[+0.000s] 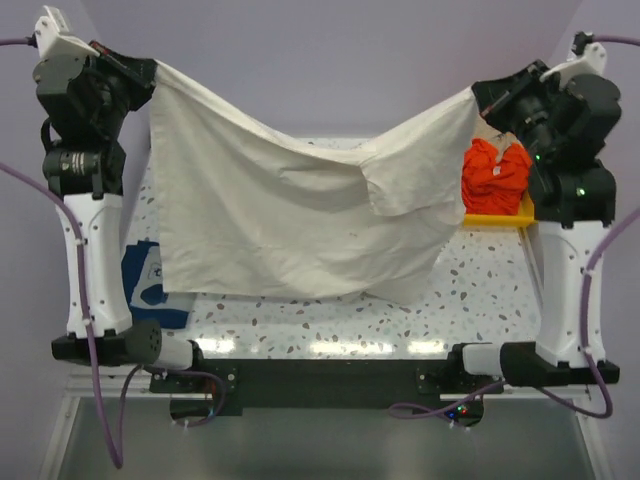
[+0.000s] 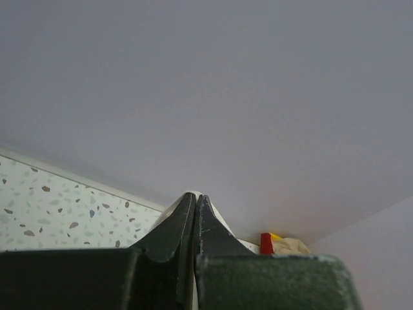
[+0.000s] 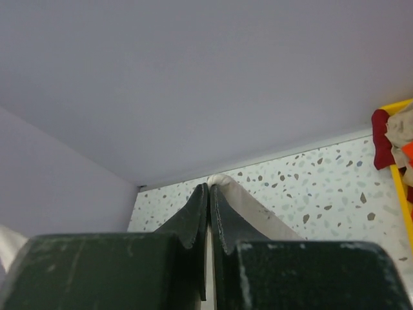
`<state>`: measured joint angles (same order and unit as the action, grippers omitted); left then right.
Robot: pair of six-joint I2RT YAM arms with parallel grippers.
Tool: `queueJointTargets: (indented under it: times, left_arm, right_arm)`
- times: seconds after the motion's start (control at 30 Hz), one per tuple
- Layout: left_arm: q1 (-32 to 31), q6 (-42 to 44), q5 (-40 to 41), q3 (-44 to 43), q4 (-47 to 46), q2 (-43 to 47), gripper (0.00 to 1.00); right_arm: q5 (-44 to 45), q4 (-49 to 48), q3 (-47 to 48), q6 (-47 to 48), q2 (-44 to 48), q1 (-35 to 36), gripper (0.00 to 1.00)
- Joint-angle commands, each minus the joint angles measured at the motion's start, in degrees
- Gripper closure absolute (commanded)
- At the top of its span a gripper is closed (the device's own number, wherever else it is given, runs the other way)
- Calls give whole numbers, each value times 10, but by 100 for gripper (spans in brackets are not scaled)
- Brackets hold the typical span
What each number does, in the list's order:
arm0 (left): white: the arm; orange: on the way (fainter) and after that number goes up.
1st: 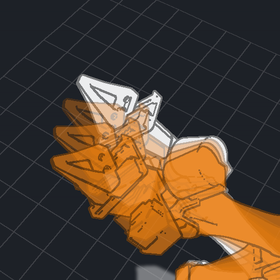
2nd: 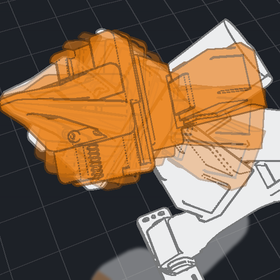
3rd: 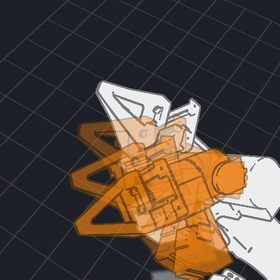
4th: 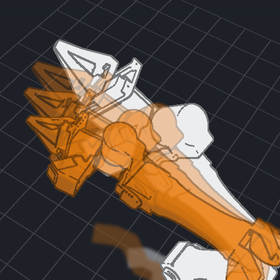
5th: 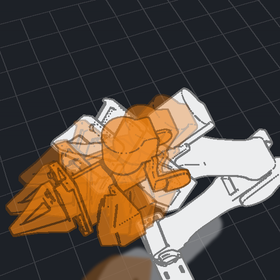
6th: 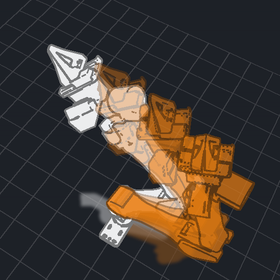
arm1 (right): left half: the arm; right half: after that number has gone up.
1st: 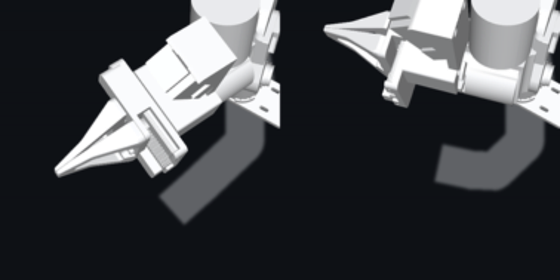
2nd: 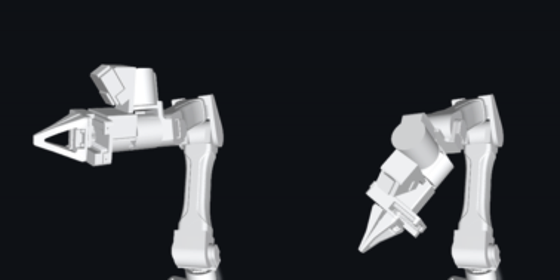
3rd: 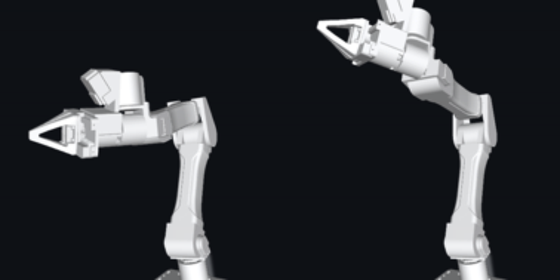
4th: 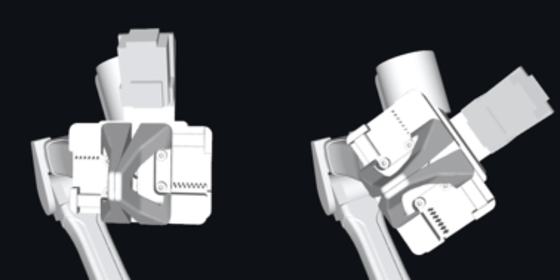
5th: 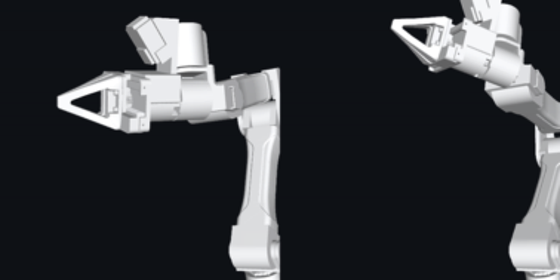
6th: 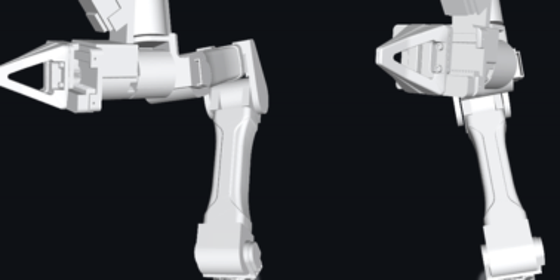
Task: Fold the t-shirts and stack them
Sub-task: Flatten the tshirt out
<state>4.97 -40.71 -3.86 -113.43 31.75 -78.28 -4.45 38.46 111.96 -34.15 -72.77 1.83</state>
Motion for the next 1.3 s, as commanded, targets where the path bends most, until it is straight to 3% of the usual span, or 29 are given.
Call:
queueJointTargets:
  times: [0.0, 0.17, 0.27, 0.33, 0.4, 0.47, 0.57, 0.73, 0.77, 0.83, 1.07, 1.27]
  left_arm:
    - [18, 1, -21, -25, -89, -70, 100]
    - [65, -35, -82, -148, -135, -207, 100]
    - [100, -67, -124, -249, -150, -269, 100]
    - [136, -97, -156, -254, -186, -271, 100]
    - [173, -129, -192, -208, -228, -250, 100]
    - [189, -133, -206, -172, -242, -233, 100]
    - [196, -113, -216, -96, -242, -199, 100]
    - [198, -94, -222, 148, -269, -109, 100]
    - [197, -96, -221, 233, -284, -96, 100]
    - [194, -94, -211, 300, -300, -68, 100]
    - [145, -47, -150, 517, -280, -43, 100]
    - [112, -29, -90, 656, -275, -57, 100]
  right_arm:
    - [-41, -136, 17, -22, -69, -2, 100]
    - [-64, -191, 130, -40, -195, -2, 100]
    - [-65, -193, 247, -37, -262, -2, 100]
    - [-58, -183, 316, -36, -276, -2, 100]
    - [-49, -193, 310, -33, -263, -2, 100]
    - [-43, -208, 261, -31, -232, -2, 100]
    - [-25, -230, 93, -22, -169, -2, 100]
    - [-13, -229, -95, -13, -89, -3, 100]
    - [-14, -226, -151, -9, -83, -3, 100]
    - [-14, -218, -208, -7, -65, -5, 100]
    - [-2, -215, -446, -1, -67, -17, 100]
    - [3, -220, -545, 1, -140, -39, 100]
